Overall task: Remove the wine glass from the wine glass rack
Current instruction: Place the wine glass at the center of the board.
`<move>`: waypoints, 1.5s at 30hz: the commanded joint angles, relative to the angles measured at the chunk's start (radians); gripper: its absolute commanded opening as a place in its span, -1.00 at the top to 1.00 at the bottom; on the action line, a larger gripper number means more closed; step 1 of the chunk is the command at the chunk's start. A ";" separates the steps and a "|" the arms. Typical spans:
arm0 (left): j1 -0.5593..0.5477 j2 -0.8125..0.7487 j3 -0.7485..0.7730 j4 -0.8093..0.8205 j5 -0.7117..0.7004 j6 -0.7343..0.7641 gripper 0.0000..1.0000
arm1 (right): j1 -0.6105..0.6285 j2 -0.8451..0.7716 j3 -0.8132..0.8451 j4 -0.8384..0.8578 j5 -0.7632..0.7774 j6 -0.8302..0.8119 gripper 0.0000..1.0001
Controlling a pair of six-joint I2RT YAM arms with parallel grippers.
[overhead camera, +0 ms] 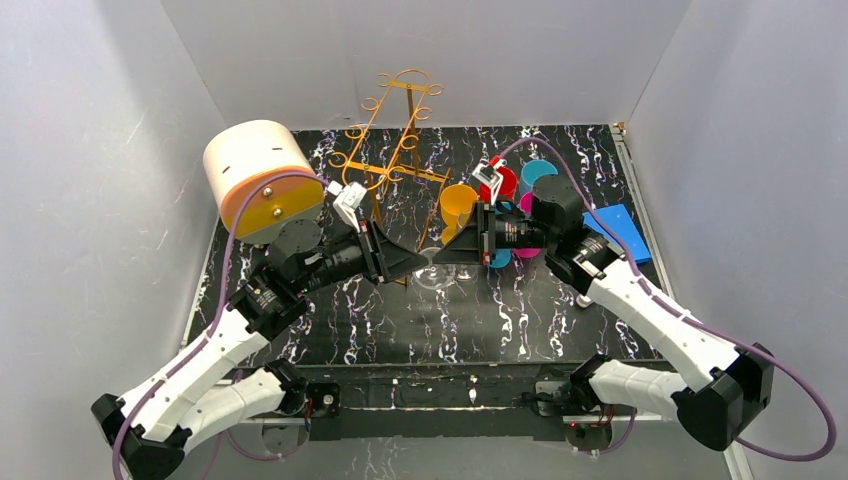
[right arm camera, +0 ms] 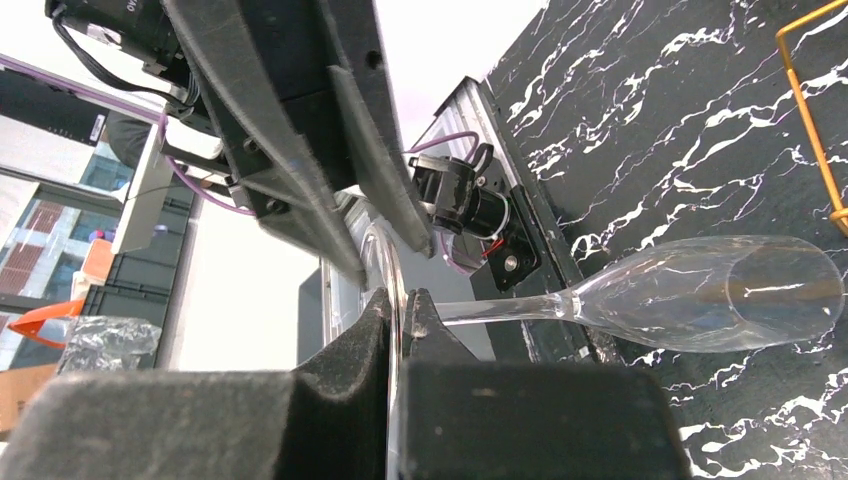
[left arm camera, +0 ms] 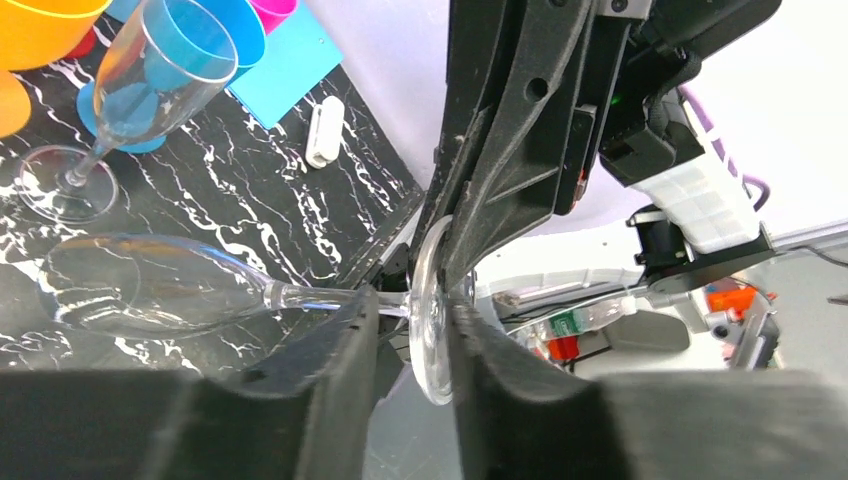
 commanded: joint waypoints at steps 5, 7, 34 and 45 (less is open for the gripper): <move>-0.001 -0.017 -0.020 -0.026 0.121 -0.035 -0.08 | -0.003 -0.060 -0.019 0.090 0.042 -0.006 0.97; -0.002 -0.012 -0.029 -0.024 0.133 -0.054 -0.08 | -0.004 -0.055 -0.016 0.092 0.036 -0.012 0.97; -0.030 0.041 -0.058 0.116 0.221 -0.146 0.91 | -0.004 -0.054 -0.040 0.131 0.021 -0.035 0.97; -0.031 0.006 -0.060 0.043 0.299 -0.048 1.00 | -0.004 -0.107 -0.010 0.060 0.052 -0.042 0.11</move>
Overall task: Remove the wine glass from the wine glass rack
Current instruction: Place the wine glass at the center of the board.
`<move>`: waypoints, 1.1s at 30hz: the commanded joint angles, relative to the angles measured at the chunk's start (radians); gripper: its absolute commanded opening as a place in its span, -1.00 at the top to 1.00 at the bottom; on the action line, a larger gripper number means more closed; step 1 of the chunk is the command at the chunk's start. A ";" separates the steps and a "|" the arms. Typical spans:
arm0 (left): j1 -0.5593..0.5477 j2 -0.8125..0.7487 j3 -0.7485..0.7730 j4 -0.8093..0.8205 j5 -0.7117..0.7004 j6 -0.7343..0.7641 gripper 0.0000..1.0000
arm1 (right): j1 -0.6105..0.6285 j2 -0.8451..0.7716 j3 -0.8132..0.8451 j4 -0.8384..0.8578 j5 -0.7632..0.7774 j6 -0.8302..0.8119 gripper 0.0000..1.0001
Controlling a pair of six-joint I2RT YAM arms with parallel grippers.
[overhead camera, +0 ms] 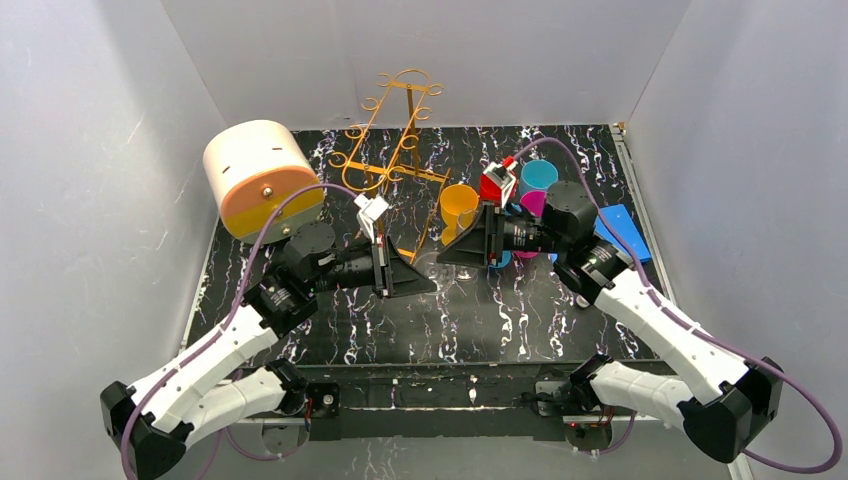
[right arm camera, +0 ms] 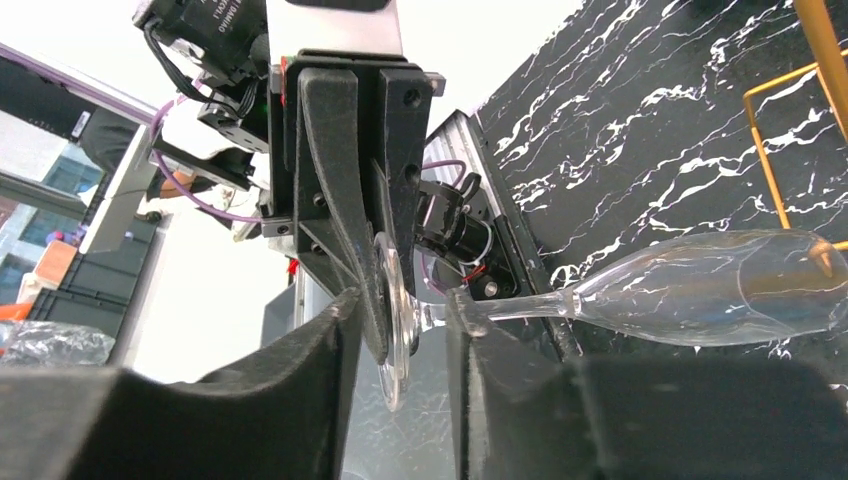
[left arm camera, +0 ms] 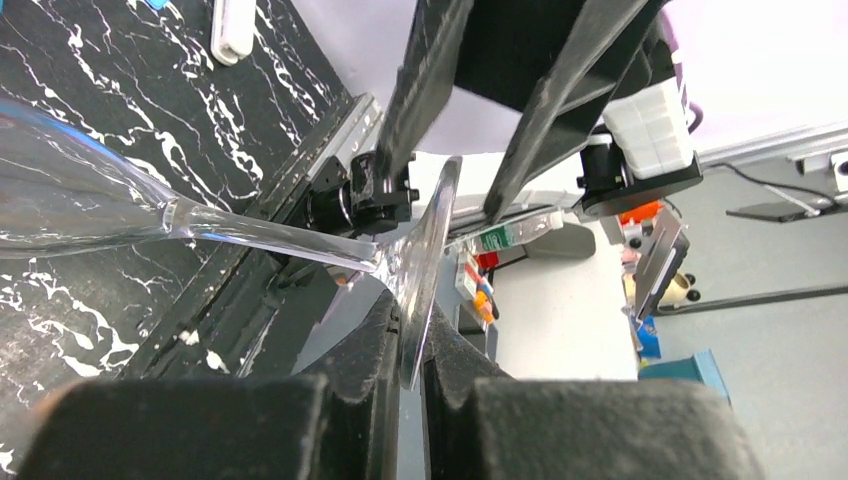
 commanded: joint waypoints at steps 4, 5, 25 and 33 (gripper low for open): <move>-0.007 -0.072 0.016 -0.233 0.123 0.265 1.00 | -0.001 -0.086 0.081 -0.141 0.183 -0.065 -0.20; -0.007 -0.086 0.013 -0.249 0.140 0.290 1.00 | 0.000 -0.094 0.090 -0.167 0.232 -0.074 -0.21; -0.008 -0.092 0.060 0.035 0.481 0.565 1.00 | -0.375 -0.026 0.030 -0.115 -0.198 0.149 -0.62; -0.008 -0.151 -0.009 0.249 0.509 0.437 1.00 | -0.383 -0.041 -0.016 -0.109 -0.162 0.132 -0.61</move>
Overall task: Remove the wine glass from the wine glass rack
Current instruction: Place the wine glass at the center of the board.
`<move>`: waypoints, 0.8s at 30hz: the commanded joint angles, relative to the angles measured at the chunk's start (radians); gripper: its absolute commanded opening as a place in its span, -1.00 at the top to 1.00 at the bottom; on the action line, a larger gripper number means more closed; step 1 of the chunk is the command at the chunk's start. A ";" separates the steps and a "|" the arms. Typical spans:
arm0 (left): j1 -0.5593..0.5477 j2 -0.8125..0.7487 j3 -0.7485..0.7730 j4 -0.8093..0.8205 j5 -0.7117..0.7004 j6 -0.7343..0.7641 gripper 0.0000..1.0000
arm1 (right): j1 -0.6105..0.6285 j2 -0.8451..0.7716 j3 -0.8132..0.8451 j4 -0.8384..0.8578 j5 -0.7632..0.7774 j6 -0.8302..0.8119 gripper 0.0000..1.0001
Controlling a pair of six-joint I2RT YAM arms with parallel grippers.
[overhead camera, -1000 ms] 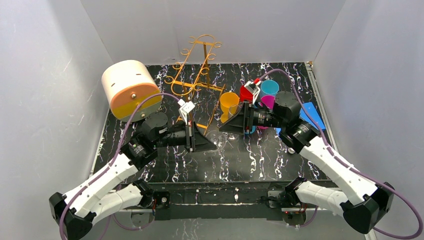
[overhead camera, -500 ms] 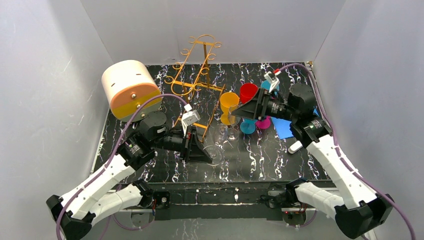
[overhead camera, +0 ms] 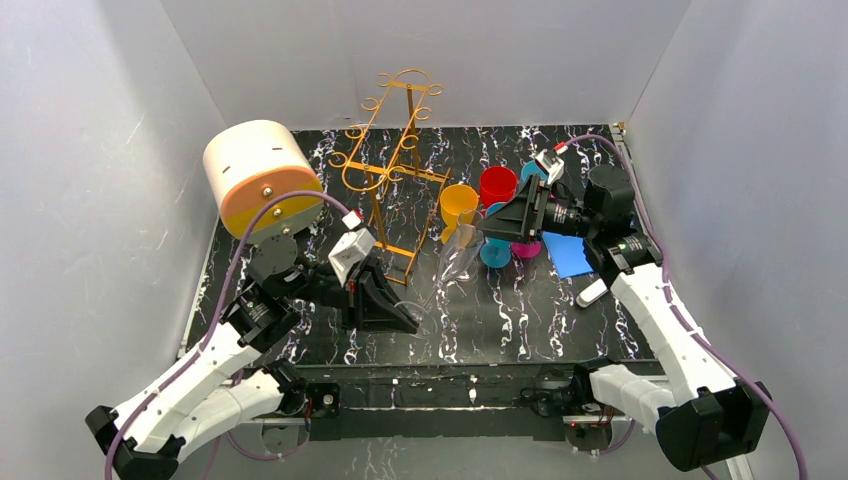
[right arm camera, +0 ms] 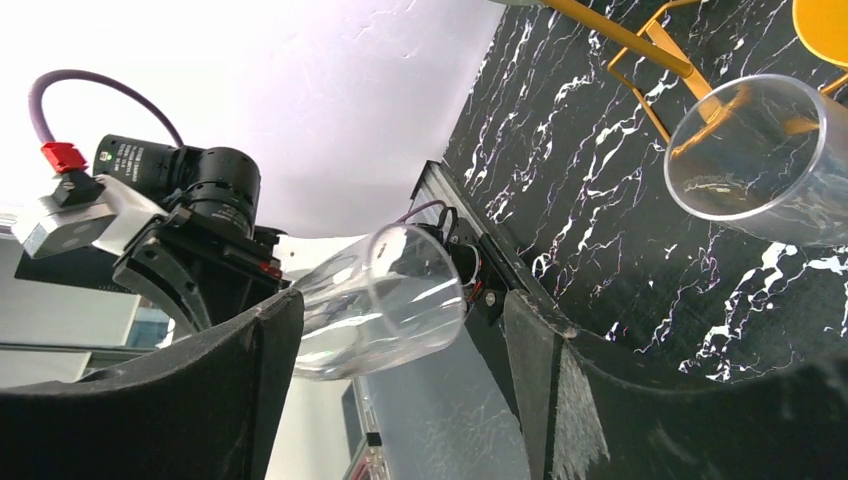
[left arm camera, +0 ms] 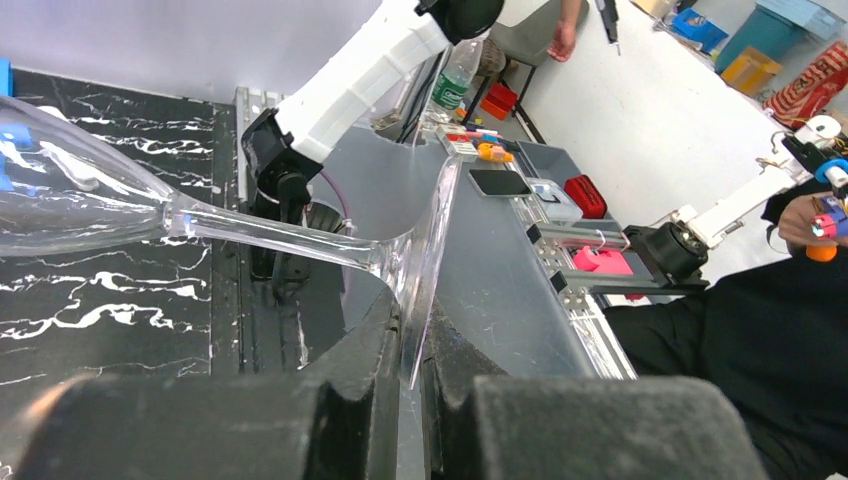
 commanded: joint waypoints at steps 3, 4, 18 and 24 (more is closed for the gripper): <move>-0.004 -0.031 -0.017 0.123 0.057 -0.019 1.00 | -0.009 -0.019 -0.032 0.120 -0.054 0.030 -0.56; -0.003 -0.032 -0.021 0.131 0.058 -0.020 1.00 | -0.010 -0.016 -0.032 0.141 -0.074 0.035 -0.52; -0.002 0.003 -0.057 0.193 0.058 0.019 1.00 | -0.009 0.081 0.002 0.313 -0.359 0.167 0.04; -0.002 0.062 0.065 -0.248 0.097 0.377 1.00 | -0.010 0.100 -0.016 0.340 -0.442 0.218 0.16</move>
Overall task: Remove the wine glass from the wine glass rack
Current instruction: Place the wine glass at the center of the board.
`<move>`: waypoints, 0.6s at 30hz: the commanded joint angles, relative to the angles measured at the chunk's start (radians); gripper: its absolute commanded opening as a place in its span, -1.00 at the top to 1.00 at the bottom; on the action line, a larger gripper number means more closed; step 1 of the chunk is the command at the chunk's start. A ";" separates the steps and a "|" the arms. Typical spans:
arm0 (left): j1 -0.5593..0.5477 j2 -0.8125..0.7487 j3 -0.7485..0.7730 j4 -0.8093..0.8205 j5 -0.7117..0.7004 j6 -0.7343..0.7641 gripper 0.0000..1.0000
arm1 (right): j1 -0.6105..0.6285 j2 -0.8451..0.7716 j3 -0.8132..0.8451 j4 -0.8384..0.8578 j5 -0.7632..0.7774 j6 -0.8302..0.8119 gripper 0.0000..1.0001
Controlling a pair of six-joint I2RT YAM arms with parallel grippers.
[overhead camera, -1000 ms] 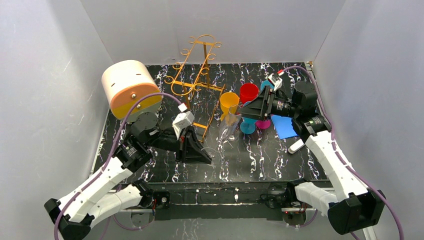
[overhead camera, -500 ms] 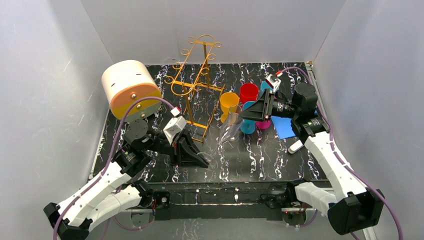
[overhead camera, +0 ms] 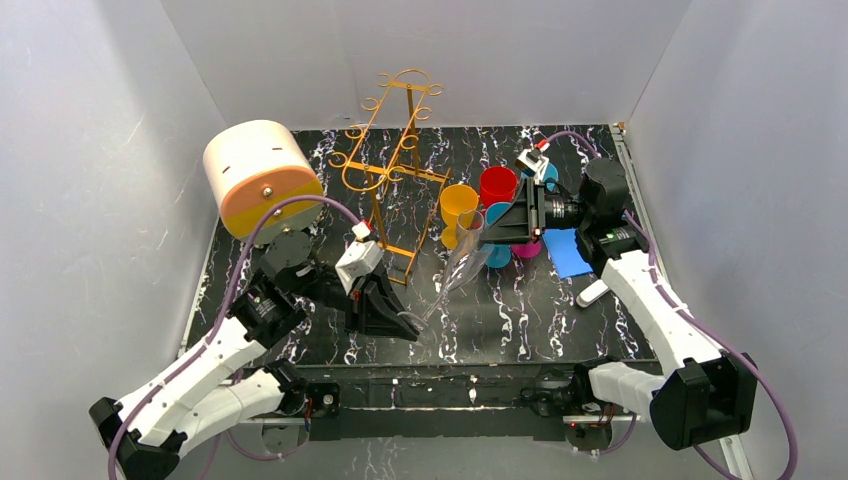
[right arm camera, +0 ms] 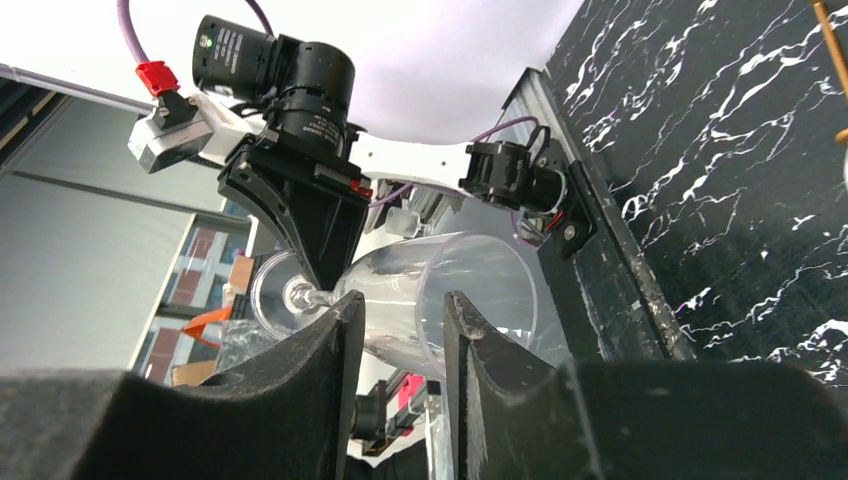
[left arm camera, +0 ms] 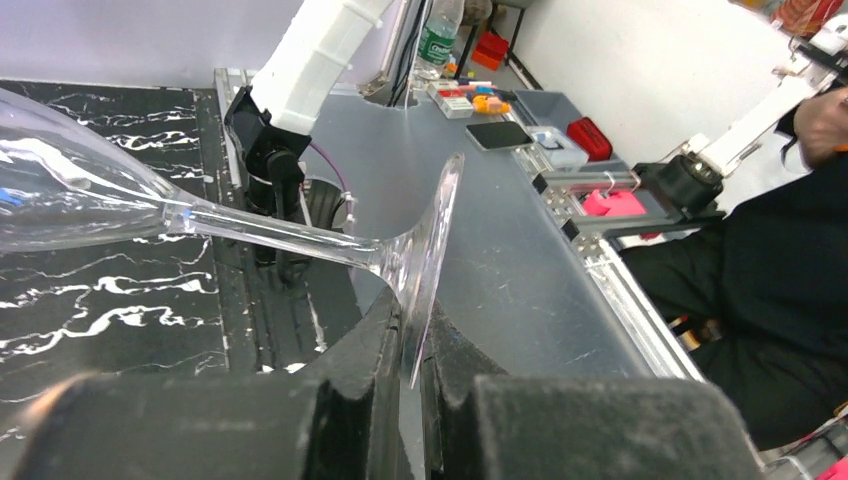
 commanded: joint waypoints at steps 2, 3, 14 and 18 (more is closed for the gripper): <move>0.000 0.083 0.164 -0.468 0.013 0.411 1.00 | 0.005 0.008 0.015 0.109 -0.141 0.082 0.17; 0.000 0.100 0.195 -0.570 0.005 0.509 1.00 | 0.005 0.007 0.017 0.114 -0.147 0.089 0.18; 0.039 0.094 0.231 -0.734 -0.123 0.681 1.00 | 0.005 0.013 0.042 0.078 -0.248 0.086 0.18; 0.042 0.120 0.222 -0.711 -0.144 0.682 1.00 | 0.007 0.027 0.052 0.048 -0.268 0.071 0.24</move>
